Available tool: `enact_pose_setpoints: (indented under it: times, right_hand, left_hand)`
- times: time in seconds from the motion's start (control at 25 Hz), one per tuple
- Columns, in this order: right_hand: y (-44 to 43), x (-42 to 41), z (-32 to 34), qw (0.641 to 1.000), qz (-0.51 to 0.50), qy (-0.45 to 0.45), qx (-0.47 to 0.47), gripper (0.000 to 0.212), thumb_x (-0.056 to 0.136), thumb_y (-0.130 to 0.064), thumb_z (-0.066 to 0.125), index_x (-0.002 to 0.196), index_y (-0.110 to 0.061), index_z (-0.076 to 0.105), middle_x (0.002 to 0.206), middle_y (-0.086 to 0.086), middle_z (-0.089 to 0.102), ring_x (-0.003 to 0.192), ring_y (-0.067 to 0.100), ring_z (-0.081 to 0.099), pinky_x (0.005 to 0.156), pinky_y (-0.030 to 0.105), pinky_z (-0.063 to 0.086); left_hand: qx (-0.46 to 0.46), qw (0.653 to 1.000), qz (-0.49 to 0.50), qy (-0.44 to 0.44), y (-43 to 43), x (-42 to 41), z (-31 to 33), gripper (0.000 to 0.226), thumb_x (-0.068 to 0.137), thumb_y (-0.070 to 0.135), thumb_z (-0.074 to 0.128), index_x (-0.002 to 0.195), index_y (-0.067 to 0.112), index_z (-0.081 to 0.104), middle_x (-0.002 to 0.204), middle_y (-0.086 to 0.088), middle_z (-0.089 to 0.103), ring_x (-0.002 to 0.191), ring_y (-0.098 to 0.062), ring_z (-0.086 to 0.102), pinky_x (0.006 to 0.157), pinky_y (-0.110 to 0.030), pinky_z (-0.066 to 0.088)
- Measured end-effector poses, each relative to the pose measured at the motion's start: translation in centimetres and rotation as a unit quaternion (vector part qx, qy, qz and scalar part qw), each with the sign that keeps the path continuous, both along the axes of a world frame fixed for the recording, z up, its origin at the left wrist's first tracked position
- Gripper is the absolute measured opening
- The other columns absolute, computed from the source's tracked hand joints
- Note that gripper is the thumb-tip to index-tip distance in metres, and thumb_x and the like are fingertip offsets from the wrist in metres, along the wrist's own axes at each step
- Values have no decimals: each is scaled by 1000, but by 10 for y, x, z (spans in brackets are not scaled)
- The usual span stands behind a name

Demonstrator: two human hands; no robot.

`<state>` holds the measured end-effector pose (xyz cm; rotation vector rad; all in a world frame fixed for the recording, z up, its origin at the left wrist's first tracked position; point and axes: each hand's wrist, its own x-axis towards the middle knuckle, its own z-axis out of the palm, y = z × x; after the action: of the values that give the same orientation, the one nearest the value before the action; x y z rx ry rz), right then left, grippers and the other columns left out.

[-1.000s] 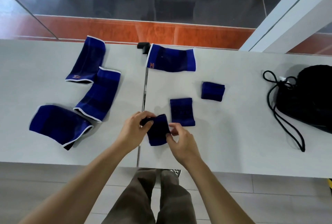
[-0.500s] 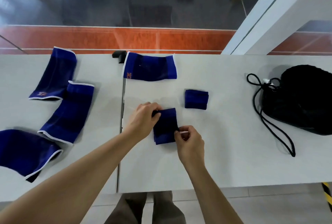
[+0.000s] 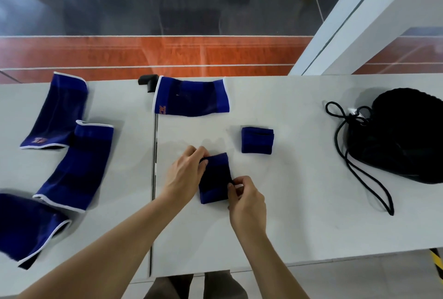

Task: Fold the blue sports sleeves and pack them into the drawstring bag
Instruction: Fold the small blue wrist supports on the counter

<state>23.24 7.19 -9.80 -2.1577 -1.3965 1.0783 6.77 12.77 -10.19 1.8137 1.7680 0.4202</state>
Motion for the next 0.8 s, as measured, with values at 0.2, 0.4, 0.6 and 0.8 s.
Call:
enact_pose_setpoints:
  times: [0.2,0.4,0.6,0.8]
  right_hand:
    - [6,-4,-2,999,8,-54,0,9,97,-32,58,103,-25,55,89,-9,65,77,11,61,64,28,52]
    - [1,-9,-5,998,-64,16,0,8,95,-30,62,100,-24,58,91,-7,66,79,10,63,69,29,57]
    - [-3,-13,0,996,-84,17,-15,16,96,-29,62,108,-19,57,103,-4,54,80,6,56,62,13,44]
    - [9,-16,4,997,-61,-14,-35,17,94,-27,62,106,-16,56,104,-2,52,72,4,50,58,18,37]
  left_hand:
    - [6,1000,28,4,-2,8,3,8,98,16,55,105,12,58,99,-2,55,75,-21,53,63,-28,38]
    - [8,999,51,-2,-7,8,3,7,96,16,59,101,13,62,99,-2,54,72,-22,57,62,-26,39]
    - [19,999,39,-3,-11,6,2,17,92,12,64,109,14,62,105,-3,53,75,-22,59,62,-29,46]
    - [92,991,-62,69,-54,-1,-2,38,87,15,68,124,14,60,129,-8,54,104,-27,58,81,-41,56]
